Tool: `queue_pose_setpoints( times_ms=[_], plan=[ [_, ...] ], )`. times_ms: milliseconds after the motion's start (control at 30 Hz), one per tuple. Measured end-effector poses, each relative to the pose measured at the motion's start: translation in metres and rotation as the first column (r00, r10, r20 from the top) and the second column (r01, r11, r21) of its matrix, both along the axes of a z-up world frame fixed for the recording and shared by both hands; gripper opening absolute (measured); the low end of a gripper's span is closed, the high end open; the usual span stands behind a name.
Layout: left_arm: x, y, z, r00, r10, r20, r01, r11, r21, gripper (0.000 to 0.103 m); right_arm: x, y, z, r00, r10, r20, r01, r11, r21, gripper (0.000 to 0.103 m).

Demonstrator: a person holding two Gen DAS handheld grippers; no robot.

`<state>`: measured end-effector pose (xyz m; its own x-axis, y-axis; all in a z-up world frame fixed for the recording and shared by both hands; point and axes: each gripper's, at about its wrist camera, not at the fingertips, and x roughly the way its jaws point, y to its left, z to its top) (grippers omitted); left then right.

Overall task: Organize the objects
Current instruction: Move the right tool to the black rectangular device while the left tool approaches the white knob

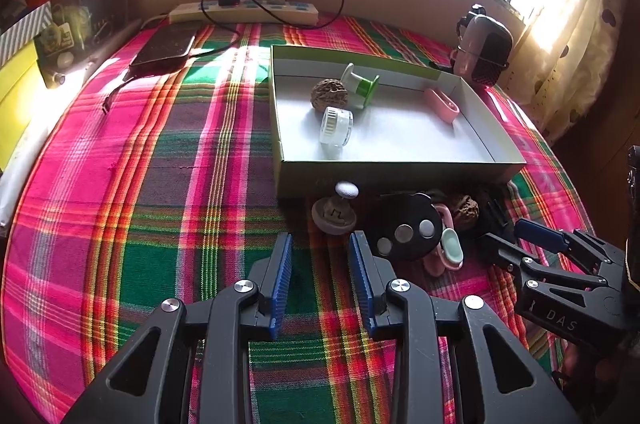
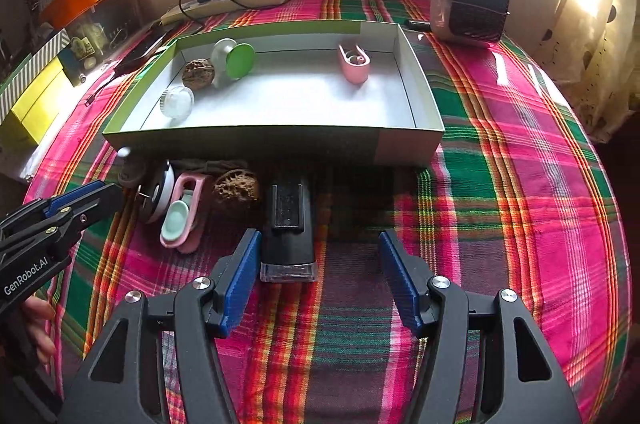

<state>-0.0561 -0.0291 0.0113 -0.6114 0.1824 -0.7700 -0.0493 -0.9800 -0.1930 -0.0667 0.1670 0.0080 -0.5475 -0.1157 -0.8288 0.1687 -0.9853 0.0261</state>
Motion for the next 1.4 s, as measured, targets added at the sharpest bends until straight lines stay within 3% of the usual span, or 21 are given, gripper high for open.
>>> queue_pose_setpoints(
  times_ms=[900, 1200, 1400],
  plan=[
    [-0.028, 0.013, -0.004, 1.000, -0.016, 0.010, 0.016, 0.998, -0.063, 0.032, -0.010, 0.007, -0.002, 0.996, 0.077, -0.054, -0.076, 0.997, 0.025, 0.061],
    [-0.029, 0.011, -0.005, 1.000, -0.008, 0.002, 0.008, 0.999, -0.052, 0.032, -0.011, 0.008, -0.002, 0.996, 0.077, -0.055, -0.075, 0.997, 0.022, 0.061],
    [-0.029, 0.011, -0.005, 1.000, -0.002, -0.002, 0.002, 0.998, -0.066, 0.026, -0.011, 0.009, -0.002, 0.996, 0.077, -0.055, -0.075, 0.997, 0.023, 0.061]
  ],
)
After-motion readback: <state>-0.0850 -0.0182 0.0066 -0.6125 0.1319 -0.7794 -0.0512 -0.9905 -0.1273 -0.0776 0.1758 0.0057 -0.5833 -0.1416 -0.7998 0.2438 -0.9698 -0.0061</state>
